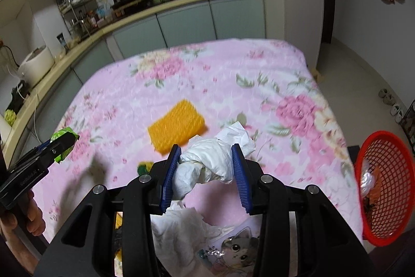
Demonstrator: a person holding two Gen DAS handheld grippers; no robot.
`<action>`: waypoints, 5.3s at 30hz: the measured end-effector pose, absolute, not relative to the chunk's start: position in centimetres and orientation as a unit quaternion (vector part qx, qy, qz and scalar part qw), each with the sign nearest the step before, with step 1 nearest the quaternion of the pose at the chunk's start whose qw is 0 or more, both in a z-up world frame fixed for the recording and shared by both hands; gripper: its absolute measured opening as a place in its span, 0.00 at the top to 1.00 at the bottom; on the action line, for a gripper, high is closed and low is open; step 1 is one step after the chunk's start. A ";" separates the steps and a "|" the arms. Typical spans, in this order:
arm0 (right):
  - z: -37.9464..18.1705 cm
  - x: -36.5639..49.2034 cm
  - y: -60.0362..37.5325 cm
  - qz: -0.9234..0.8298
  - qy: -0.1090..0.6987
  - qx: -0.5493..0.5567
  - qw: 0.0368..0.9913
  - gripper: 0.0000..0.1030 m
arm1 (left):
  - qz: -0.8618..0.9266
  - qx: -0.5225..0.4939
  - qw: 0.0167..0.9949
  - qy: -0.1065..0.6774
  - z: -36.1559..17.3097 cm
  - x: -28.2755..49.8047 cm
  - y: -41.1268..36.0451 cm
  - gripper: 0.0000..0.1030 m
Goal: Collect trash
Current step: 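Grasp the white tissue with the right tool while the left tool holds the snack bag, then carry the snack bag and tissue over the red basket, then open both tools to drop the snack bag and tissue into the basket, then move both open tools back over the trash on the bed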
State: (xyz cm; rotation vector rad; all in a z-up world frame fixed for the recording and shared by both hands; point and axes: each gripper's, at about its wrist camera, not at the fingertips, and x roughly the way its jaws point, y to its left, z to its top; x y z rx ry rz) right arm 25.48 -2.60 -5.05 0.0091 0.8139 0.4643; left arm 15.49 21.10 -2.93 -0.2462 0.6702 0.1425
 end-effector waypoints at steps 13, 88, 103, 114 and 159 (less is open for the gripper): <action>-0.5 24.5 -5.6 0.219 0.341 0.031 0.914 0.62 | 0.056 -0.088 0.950 0.295 1.3 16.6 18.3 0.62; -7.5 27.8 -34.0 -0.025 0.399 0.163 0.902 0.61 | -0.213 -0.005 0.872 0.440 -8.2 30.2 -18.2 0.61; -8.8 27.3 -36.1 -0.031 0.410 0.206 0.888 0.42 | -0.203 -0.001 0.876 0.438 -8.2 29.6 -18.0 0.28; -7.0 24.8 -34.1 -0.020 0.381 0.177 0.907 0.42 | -0.169 0.000 0.903 0.396 -4.2 28.0 -14.7 0.23; -3.5 21.1 -13.6 0.136 0.372 0.077 0.915 0.36 | -0.018 -0.127 0.902 0.412 -2.5 19.8 14.8 0.23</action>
